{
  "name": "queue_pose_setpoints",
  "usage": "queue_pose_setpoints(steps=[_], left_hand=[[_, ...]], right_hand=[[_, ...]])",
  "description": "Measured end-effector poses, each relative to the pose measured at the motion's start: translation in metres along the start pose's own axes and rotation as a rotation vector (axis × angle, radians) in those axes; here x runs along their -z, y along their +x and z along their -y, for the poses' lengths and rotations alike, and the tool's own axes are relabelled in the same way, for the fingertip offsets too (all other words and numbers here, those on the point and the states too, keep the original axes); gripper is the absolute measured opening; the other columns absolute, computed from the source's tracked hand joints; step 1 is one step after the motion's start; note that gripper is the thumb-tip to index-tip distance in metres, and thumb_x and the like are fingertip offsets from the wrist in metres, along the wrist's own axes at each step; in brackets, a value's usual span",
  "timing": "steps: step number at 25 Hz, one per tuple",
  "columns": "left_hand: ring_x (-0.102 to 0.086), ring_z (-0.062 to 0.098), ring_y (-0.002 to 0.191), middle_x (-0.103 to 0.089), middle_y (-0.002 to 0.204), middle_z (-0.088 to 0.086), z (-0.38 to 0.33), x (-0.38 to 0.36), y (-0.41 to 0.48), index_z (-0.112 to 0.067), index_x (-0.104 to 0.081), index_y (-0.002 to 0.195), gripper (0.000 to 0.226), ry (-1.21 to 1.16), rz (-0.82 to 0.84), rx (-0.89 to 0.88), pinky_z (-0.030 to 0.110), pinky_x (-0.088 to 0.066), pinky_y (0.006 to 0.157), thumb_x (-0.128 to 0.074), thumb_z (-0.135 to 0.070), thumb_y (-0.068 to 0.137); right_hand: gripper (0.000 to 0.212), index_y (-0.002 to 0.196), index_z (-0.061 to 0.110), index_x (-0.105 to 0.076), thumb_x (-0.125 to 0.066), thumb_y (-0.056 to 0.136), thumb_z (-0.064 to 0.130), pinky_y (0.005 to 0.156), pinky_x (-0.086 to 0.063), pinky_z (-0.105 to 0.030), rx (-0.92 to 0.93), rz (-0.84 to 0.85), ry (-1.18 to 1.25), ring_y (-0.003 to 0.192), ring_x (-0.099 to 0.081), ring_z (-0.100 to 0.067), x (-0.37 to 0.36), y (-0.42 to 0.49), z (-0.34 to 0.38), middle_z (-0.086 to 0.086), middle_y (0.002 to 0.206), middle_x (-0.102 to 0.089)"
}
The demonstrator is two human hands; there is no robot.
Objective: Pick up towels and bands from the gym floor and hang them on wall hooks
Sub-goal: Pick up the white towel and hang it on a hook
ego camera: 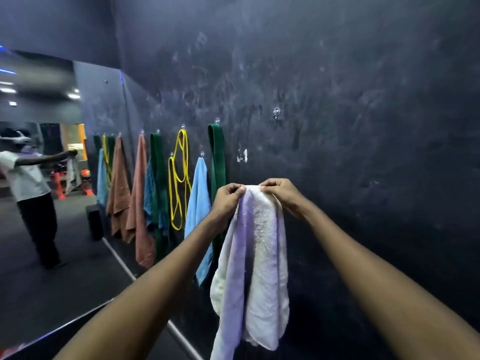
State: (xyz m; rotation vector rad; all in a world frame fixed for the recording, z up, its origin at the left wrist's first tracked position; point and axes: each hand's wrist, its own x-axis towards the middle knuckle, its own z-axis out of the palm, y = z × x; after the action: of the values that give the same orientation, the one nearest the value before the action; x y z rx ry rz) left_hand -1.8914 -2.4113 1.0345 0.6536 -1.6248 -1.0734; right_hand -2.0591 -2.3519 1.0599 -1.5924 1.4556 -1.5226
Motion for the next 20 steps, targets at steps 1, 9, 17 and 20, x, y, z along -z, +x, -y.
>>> queue_pose_setpoints(steps=[1,9,17,20], left_hand=[[-0.057,-0.003,0.065,-0.065,0.078,-0.002,0.000,-0.002,0.023,-0.007,-0.068,0.088,0.013,-0.006,0.016,-0.023,0.014,-0.045,0.065,-0.058,-0.010,0.096],[-0.053,-0.007,0.055,-0.064,0.074,-0.003,-0.031,-0.033,0.190,-0.004,-0.069,0.093,0.010,-0.029,0.077,-0.198,0.016,-0.043,0.059,-0.060,-0.008,0.094],[-0.065,0.016,0.080,-0.074,0.087,0.001,-0.080,-0.077,0.310,-0.019,-0.072,0.079,0.017,0.024,-0.025,-0.254,0.033,-0.053,0.076,-0.064,-0.034,0.079],[-0.069,0.017,0.085,-0.075,0.083,-0.002,-0.062,-0.089,0.333,-0.027,-0.070,0.069,0.017,0.051,-0.081,-0.262,0.042,-0.056,0.086,-0.064,-0.042,0.068]], right_hand=[[0.014,0.082,0.010,-0.071,-0.064,0.087,-0.001,0.075,-0.045,-0.018,0.006,-0.026,0.008,0.074,-0.056,-0.008,0.005,0.020,0.001,-0.001,0.079,-0.067],[0.008,0.092,0.000,-0.073,-0.071,0.085,0.002,0.068,-0.046,-0.011,0.250,-0.363,-0.193,0.059,-0.057,0.010,0.052,0.147,0.040,0.007,0.073,-0.066],[0.012,0.085,0.019,-0.070,-0.066,0.077,0.027,0.077,-0.054,-0.033,0.410,-0.667,-0.631,0.083,-0.069,-0.017,0.091,0.216,0.097,0.001,0.085,-0.074],[0.013,0.092,0.016,-0.060,-0.059,0.080,0.021,0.070,-0.050,-0.036,0.483,-0.656,-0.843,0.085,-0.063,-0.026,0.091,0.218,0.090,-0.005,0.089,-0.069]])
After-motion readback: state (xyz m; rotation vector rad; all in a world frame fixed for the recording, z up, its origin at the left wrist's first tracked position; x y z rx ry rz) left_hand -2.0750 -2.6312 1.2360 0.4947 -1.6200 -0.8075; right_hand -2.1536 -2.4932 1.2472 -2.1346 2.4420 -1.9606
